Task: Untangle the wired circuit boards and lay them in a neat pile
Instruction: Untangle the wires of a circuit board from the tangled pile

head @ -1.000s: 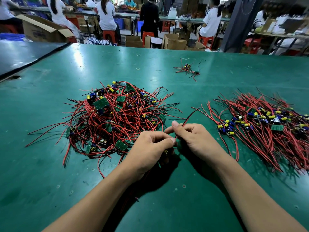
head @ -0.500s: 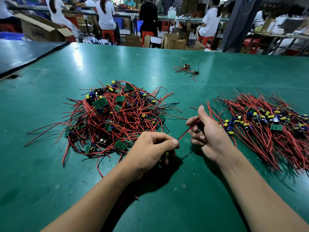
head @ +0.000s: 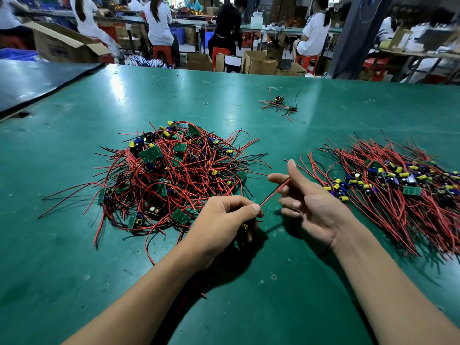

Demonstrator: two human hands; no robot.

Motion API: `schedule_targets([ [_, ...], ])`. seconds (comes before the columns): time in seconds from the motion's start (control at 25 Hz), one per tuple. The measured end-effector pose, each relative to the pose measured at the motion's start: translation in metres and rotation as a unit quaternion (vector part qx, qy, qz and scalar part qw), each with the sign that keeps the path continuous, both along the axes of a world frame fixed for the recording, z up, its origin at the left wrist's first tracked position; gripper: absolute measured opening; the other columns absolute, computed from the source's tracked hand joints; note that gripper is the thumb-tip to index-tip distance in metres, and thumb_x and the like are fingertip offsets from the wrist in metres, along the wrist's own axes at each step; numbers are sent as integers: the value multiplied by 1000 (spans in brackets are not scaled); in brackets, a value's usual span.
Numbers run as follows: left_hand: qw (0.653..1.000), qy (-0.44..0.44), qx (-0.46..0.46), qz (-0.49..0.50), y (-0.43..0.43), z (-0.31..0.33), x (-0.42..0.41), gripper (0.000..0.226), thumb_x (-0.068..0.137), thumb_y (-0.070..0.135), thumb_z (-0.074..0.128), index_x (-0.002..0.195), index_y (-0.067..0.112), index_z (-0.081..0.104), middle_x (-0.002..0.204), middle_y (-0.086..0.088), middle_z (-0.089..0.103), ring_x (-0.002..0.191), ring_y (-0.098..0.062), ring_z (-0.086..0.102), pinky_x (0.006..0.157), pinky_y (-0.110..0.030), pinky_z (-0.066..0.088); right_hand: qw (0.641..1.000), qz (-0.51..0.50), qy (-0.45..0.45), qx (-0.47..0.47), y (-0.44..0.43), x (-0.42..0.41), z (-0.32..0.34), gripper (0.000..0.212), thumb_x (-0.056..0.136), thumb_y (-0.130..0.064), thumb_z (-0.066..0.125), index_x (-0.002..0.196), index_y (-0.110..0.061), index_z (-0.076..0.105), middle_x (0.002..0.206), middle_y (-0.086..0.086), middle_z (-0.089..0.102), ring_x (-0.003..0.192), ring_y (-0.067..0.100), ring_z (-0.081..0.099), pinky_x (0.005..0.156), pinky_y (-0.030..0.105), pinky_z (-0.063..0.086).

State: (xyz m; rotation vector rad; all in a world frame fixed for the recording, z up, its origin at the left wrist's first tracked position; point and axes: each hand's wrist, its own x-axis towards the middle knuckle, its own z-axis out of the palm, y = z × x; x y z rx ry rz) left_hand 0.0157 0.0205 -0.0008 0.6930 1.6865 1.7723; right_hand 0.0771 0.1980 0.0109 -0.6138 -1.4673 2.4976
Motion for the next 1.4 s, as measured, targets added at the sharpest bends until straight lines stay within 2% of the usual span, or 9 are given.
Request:
schedule_targets([
  [0.32, 1000, -6, 13, -8, -1, 2, 0, 19, 91, 11, 62, 75, 6, 71, 59, -8, 61, 44, -20, 50, 44, -22, 39, 993, -76, 21, 85, -8, -5, -9, 29, 74, -42, 72, 75, -14, 78, 61, -8, 49, 41, 3, 31, 37, 15, 26],
  [0.52, 999, 5, 3, -38, -2, 3, 0, 19, 91, 10, 62, 74, 5, 71, 59, -8, 60, 45, -19, 50, 43, -20, 39, 988, -149, 19, 25, -4, -5, -3, 37, 89, -42, 65, 71, -9, 64, 55, -6, 40, 35, 3, 25, 33, 16, 19],
  [0.64, 999, 9, -7, -53, -1, 1, 0, 19, 91, 12, 63, 74, 7, 71, 59, -7, 61, 46, -19, 51, 45, -20, 39, 987, -154, -17, -50, -4, -5, 1, 50, 99, -36, 59, 54, -15, 51, 48, -4, 29, 29, 5, 20, 30, 17, 17],
  [0.76, 999, 17, -14, -47, 0, -1, 0, 19, 91, 12, 63, 76, 7, 72, 60, -7, 62, 47, -19, 51, 45, -22, 40, 987, -135, -30, -77, -2, -3, 3, 48, 98, -32, 60, 54, -16, 49, 45, -5, 30, 27, 5, 19, 28, 17, 17],
  [0.88, 1000, -4, 1, -2, 2, -1, 1, 21, 94, 17, 61, 85, 0, 70, 64, -8, 64, 49, -19, 56, 45, -23, 43, 991, -125, -39, -26, -1, -2, 3, 45, 91, -55, 60, 79, -12, 65, 55, -7, 38, 34, 3, 23, 31, 15, 18],
  [1.04, 986, -153, 52, 38, 5, 5, -3, 48, 99, 45, 42, 108, 3, 64, 90, -17, 73, 70, -27, 70, 58, -31, 58, 989, -134, -55, 35, 1, -1, -2, 74, 69, -74, 64, 105, -10, 69, 63, -6, 43, 41, 5, 30, 36, 18, 27],
  [1.2, 975, -212, 69, 27, 6, 8, -9, 67, 97, 60, 25, 120, 7, 59, 111, -18, 71, 95, -34, 68, 77, -40, 59, 988, -112, -41, 102, -5, -3, -7, 73, 61, -71, 71, 104, -11, 70, 65, -6, 48, 43, 7, 36, 41, 20, 29],
  [1.32, 975, -209, 65, 26, 6, 6, -11, 73, 94, 65, 22, 123, 8, 58, 115, -15, 70, 101, -35, 65, 78, -40, 59, 984, -86, -23, 153, -14, -1, -10, 61, 59, -68, 75, 94, -19, 72, 65, -8, 51, 43, 7, 38, 43, 20, 25],
  [1.4, 975, -210, 64, 27, 6, 5, -11, 75, 93, 67, 22, 123, 9, 58, 114, -13, 71, 97, -32, 67, 75, -38, 59, 976, -62, 6, 209, -21, 2, -10, 50, 61, -62, 80, 93, -23, 74, 72, -5, 57, 48, 8, 43, 43, 20, 33],
])
